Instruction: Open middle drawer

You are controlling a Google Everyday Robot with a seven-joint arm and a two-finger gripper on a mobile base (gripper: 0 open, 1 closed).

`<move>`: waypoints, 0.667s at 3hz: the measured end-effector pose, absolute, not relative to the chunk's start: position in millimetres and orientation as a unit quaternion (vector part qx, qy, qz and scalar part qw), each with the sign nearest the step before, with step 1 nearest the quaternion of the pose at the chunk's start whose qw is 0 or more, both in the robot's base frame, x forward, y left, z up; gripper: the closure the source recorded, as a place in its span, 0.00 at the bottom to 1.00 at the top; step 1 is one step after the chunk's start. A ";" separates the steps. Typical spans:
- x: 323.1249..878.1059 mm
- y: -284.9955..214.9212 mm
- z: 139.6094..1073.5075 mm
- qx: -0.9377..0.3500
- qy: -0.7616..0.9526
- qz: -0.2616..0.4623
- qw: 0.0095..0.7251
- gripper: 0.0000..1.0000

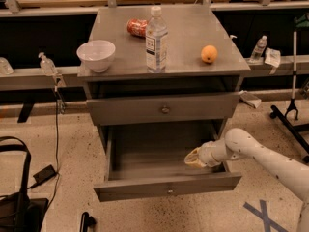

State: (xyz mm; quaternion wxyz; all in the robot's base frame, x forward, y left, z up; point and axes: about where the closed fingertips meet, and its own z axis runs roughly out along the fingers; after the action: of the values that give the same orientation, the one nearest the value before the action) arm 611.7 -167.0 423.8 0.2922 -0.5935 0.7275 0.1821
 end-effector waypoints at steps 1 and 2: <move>626.5 -172.0 436.6 -0.574 0.732 0.177 0.321 1.00; 628.0 -184.5 447.5 -0.516 0.738 0.211 0.380 0.98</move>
Offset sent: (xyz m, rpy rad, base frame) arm 0.0150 -0.0471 0.0409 0.3880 -0.0819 -0.2665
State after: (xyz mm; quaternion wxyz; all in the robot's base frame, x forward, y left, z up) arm 628.0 -184.5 447.5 0.3799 -0.5165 0.7377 0.2114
